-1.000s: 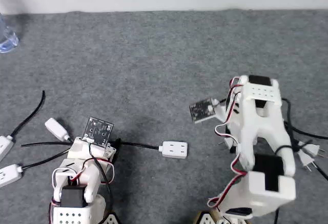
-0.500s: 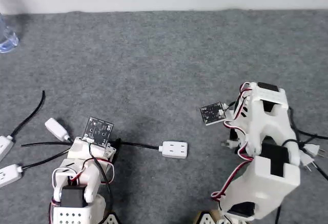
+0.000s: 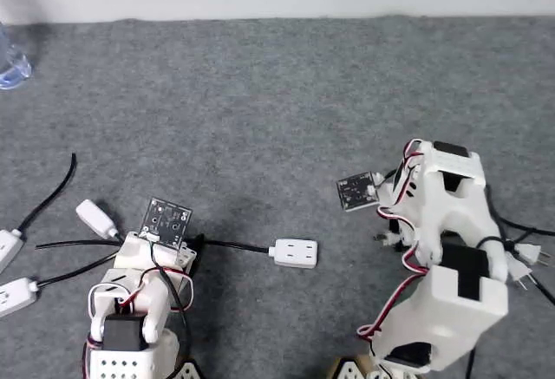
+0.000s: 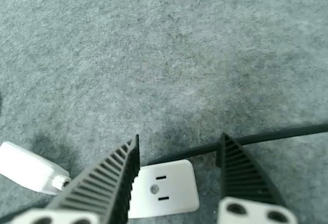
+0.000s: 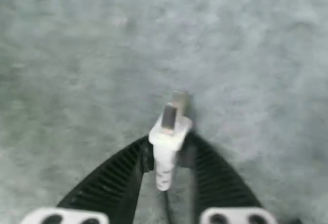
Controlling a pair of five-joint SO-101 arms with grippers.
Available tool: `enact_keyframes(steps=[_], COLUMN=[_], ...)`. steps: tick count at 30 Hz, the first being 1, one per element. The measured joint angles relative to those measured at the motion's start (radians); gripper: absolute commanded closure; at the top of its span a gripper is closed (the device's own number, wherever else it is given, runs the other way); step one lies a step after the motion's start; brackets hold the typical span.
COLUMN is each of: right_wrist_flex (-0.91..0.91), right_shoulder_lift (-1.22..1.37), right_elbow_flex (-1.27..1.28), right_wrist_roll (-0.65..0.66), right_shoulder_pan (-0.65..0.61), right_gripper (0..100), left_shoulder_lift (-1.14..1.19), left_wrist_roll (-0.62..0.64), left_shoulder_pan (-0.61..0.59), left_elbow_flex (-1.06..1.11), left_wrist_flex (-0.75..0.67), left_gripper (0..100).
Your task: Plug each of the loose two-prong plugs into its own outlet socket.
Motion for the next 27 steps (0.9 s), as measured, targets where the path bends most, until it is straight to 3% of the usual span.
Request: enact_keyframes(steps=[7,12,16,20,23,27], right_wrist_flex=[0.009,0.012,-0.106,-0.304,-0.407,-0.373], right_shoulder_lift=[-0.043,-0.143,-0.18,-0.183,-0.183,-0.195], right_elbow_flex=[-0.028,-0.106,-0.089,0.072,0.21,0.241], right_wrist_roll=[-0.222,-0.468,-0.651,-0.68,-0.68,-0.62], right_shoulder_pan=[-0.075,-0.187,-0.236,-0.258,-0.255,-0.256], right_gripper=[99.1,99.1,99.1,97.3,83.5,62.3], left_shoulder_lift=[0.0,0.0,0.0,0.0,0.0,0.0], left_wrist_roll=[0.0,0.0,0.0,0.0,0.0,0.0], left_shoulder_pan=[0.0,0.0,0.0,0.0,0.0,0.0], left_elbow_flex=[0.0,0.0,0.0,0.0,0.0,0.0], left_wrist_flex=[0.0,0.0,0.0,0.0,0.0,0.0], left_gripper=[77,77,77,77,77,77])
